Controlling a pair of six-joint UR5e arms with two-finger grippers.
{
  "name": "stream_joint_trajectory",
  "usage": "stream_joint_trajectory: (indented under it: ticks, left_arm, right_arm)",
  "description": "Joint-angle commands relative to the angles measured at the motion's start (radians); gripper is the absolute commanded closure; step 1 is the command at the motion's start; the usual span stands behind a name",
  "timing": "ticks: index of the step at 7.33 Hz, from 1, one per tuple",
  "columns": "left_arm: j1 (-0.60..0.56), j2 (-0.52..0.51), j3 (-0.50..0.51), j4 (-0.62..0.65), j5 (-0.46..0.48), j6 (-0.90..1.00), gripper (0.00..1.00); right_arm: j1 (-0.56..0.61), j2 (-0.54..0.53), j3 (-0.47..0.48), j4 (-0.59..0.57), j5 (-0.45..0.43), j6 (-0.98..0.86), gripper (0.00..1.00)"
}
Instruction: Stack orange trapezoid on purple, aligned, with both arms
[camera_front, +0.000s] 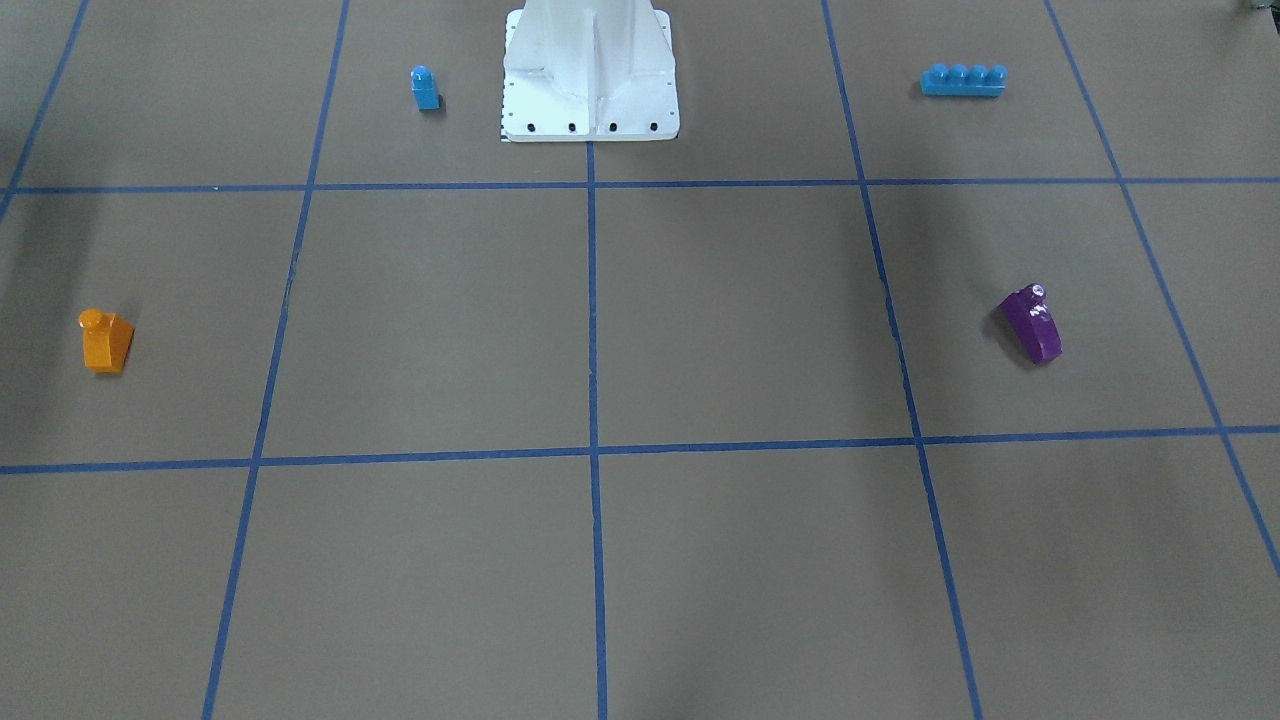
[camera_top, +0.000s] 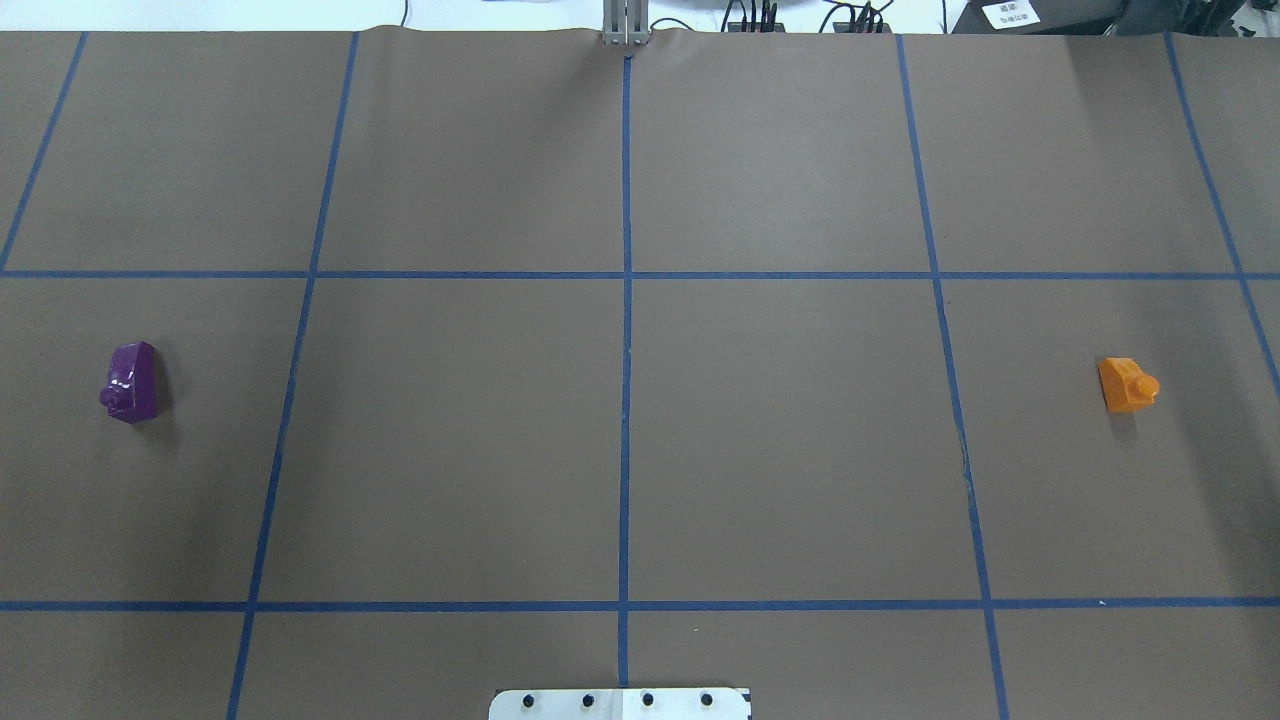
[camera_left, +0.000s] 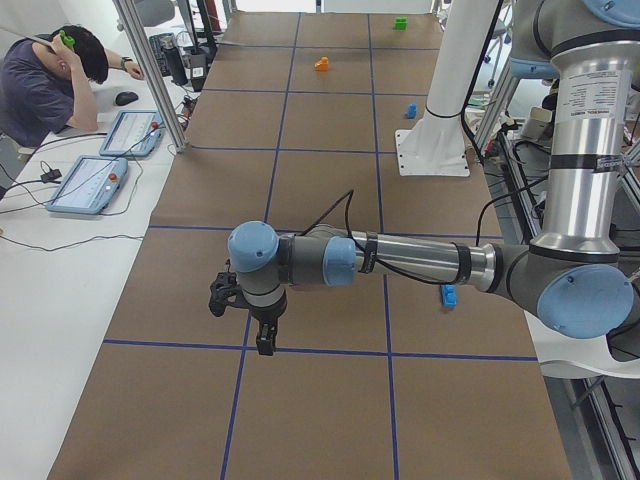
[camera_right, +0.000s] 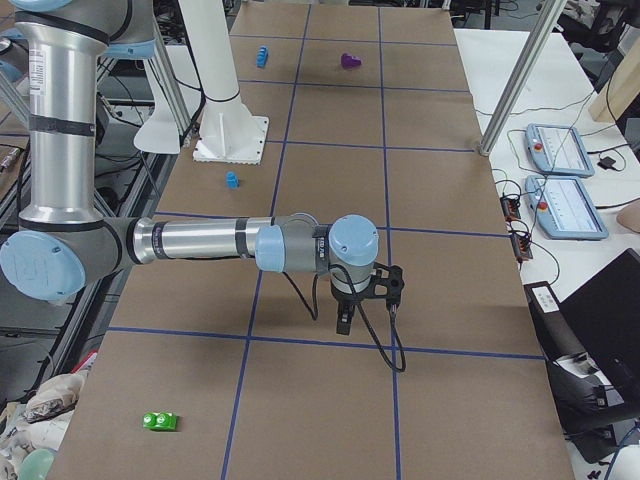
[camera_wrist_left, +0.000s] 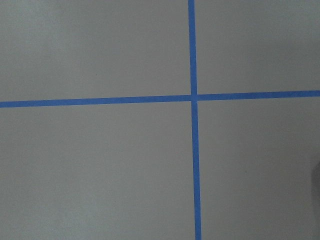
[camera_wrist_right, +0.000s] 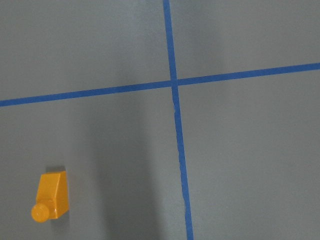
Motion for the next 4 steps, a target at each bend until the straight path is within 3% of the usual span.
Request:
stream_joint_trajectory:
  ticks: [1, 3, 4]
  left_arm:
    - [0.0, -0.002, 0.0, 0.0, 0.0, -0.002, 0.0]
    - [0.0, -0.018, -0.015, 0.0, -0.007, -0.007, 0.0]
    - [0.0, -0.023, -0.1, -0.003, -0.026, -0.005, 0.0]
  right_arm:
    - [0.002, 0.003, 0.001, 0.0, 0.0, 0.001, 0.0]
    - [0.002, 0.007, 0.003, 0.0, 0.004, 0.01, 0.0]
    - [0.002, 0.009, 0.013, 0.0, 0.004, 0.019, 0.0]
